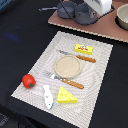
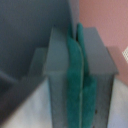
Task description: Interact with the objects in diverse but meaningful ways.
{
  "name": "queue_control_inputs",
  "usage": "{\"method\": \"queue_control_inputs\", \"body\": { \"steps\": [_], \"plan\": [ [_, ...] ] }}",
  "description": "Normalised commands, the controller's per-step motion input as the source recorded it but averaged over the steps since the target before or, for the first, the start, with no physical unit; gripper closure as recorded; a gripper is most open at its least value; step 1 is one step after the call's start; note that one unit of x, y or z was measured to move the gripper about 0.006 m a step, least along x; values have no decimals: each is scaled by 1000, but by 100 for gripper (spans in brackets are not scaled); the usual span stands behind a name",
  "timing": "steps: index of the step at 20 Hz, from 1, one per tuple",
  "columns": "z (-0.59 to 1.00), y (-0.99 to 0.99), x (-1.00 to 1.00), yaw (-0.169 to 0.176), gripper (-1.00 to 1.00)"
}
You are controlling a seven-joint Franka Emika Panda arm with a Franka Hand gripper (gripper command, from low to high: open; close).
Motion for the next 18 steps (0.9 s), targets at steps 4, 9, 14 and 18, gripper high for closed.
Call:
{"method": "queue_control_inputs", "body": {
  "steps": [4, 9, 14, 18],
  "plan": [
    [449, 642, 576, 0, 100],
    [349, 430, 764, -4, 100],
    [283, 373, 746, -3, 100],
    [282, 239, 729, -6, 100]
  ]
}}
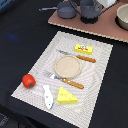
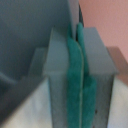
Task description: Interact with the objects in diverse but meaningful ways.
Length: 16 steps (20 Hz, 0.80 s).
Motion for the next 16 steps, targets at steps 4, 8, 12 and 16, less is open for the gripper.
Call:
{"method": "queue_control_inputs", "body": {
  "steps": [4, 8, 12, 16],
  "plan": [
    [271, 73, 433, 0, 100],
    [191, 89, -8, 22, 100],
    [193, 52, -194, 39, 100],
    [117, 95, -201, 50, 100]
  ]
}}
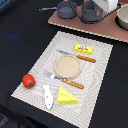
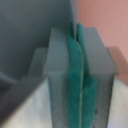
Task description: Interact with the objects in diverse but meaningful ways.
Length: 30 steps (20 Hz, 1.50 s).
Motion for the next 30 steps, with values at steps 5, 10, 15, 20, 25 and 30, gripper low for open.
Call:
{"method": "queue_control_inputs", "body": {
  "steps": [5, 10, 15, 20, 25, 30],
  "plan": [
    [189, 71, -49, 28, 100],
    [265, 203, 339, 1, 100],
    [180, 151, 485, 0, 100],
    [45, 79, 474, 0, -100],
    [2, 19, 391, 0, -100],
    [605, 93, 165, 0, -100]
  ]
}}
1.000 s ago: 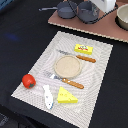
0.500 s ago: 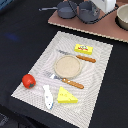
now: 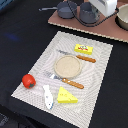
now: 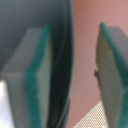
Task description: Interact with the objects in diverse but meaningful ways.
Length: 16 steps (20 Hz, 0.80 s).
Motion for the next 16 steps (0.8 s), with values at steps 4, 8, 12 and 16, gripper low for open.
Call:
{"method": "queue_control_inputs", "body": {
  "steps": [4, 8, 12, 16],
  "plan": [
    [1000, 203, 24, 0, -100],
    [761, 244, -9, 36, -100],
    [444, 304, -65, 94, -100],
    [616, 63, 271, 33, -100]
  ]
}}
